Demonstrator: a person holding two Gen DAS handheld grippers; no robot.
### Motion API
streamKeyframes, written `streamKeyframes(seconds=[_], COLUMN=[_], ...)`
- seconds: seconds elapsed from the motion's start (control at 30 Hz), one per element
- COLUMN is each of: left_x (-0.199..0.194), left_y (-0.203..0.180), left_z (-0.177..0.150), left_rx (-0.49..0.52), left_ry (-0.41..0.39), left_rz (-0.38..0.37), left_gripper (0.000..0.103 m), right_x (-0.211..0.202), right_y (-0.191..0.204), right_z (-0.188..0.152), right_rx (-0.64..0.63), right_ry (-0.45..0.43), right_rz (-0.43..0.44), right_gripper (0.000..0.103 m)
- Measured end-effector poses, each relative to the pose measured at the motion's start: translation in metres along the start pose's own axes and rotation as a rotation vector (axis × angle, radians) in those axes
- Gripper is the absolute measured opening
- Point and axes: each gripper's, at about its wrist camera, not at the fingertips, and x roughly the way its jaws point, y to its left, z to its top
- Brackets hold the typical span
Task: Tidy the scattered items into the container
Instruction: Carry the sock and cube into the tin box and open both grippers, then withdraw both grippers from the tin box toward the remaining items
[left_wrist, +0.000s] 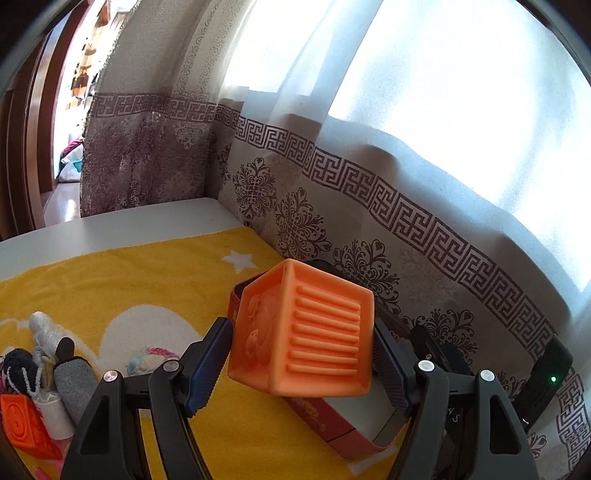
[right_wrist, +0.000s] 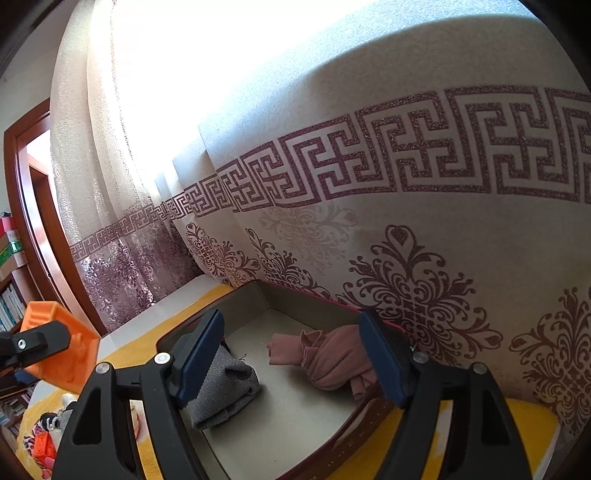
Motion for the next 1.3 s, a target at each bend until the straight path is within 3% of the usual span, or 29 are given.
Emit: streamKeyframes(seconds=[0.23, 0.4, 0.5, 0.77, 1.3], left_x=[0.040, 0.058, 0.053, 0.034, -0.023], left_y=[-0.024, -0.021, -0.016, -0.006, 0.054], left_z=[0.021, 0.020, 0.019, 0.017, -0.007], left_rx=[0.020, -0.030, -0.040, -0.055, -0.163], left_ry=[0.024, 0.073, 0.042, 0.014, -0.041], left_rz=[-0.066, -0.067, -0.064, -0.064, 0.057], left_gripper=[0.076, 0.076, 0.085, 0.085, 0.085], right_x=[0.004, 0.006, 0.008, 0.004, 0.001], right_y=[-0.001, -0.003, -0.003, 0.001, 0.008], right_z=[0.001, 0.002, 0.002, 0.000, -0.001], right_rx=[0.005, 0.015, 0.018, -0.001, -0.029], right_ry=[0.011, 0.019, 0.024, 0.015, 0.001], right_rz=[-0.007, -0.008, -0.007, -0.007, -0.008], right_gripper=[0.079, 0.079, 0.079, 0.079, 0.080])
